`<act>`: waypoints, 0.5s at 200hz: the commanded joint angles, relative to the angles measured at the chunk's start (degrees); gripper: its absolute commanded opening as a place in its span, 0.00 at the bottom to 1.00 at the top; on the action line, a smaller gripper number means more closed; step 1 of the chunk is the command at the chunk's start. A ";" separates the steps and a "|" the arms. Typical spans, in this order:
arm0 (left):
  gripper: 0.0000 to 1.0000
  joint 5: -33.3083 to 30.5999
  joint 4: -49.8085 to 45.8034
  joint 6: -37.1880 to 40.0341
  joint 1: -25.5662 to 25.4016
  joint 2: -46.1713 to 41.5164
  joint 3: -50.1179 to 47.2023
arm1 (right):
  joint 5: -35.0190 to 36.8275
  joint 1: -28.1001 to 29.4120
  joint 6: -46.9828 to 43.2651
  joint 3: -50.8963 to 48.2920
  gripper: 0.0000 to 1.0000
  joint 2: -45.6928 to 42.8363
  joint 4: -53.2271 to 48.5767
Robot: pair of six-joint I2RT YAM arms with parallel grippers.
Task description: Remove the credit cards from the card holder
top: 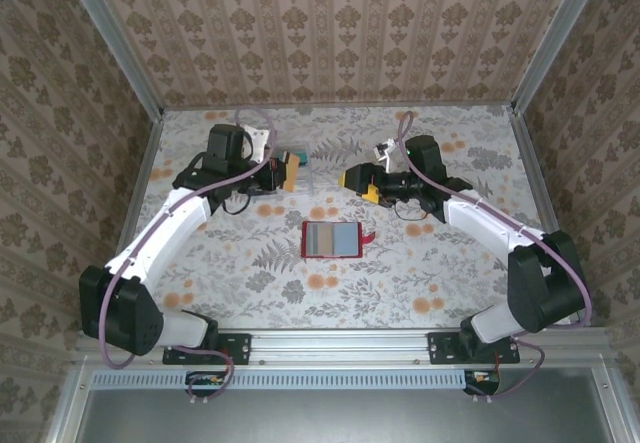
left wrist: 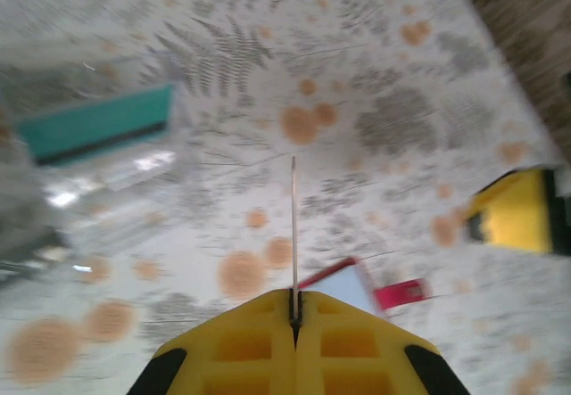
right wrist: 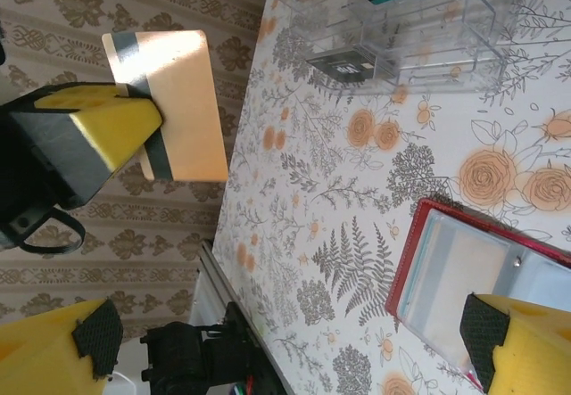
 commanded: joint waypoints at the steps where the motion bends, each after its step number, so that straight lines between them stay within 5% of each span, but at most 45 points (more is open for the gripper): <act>1: 0.00 -9.94 -2.60 22.00 0.32 -1.67 0.59 | 1.59 -0.32 -2.02 1.46 1.00 -2.08 -2.58; 47: 0.00 -18.16 3.04 49.11 0.36 -1.10 -0.57 | 1.47 -0.65 -2.03 1.56 1.00 -2.66 -2.72; 100: 0.00 -17.41 5.09 72.56 4.03 3.20 -0.97 | 0.85 -1.45 -1.95 2.25 1.00 -2.22 -2.80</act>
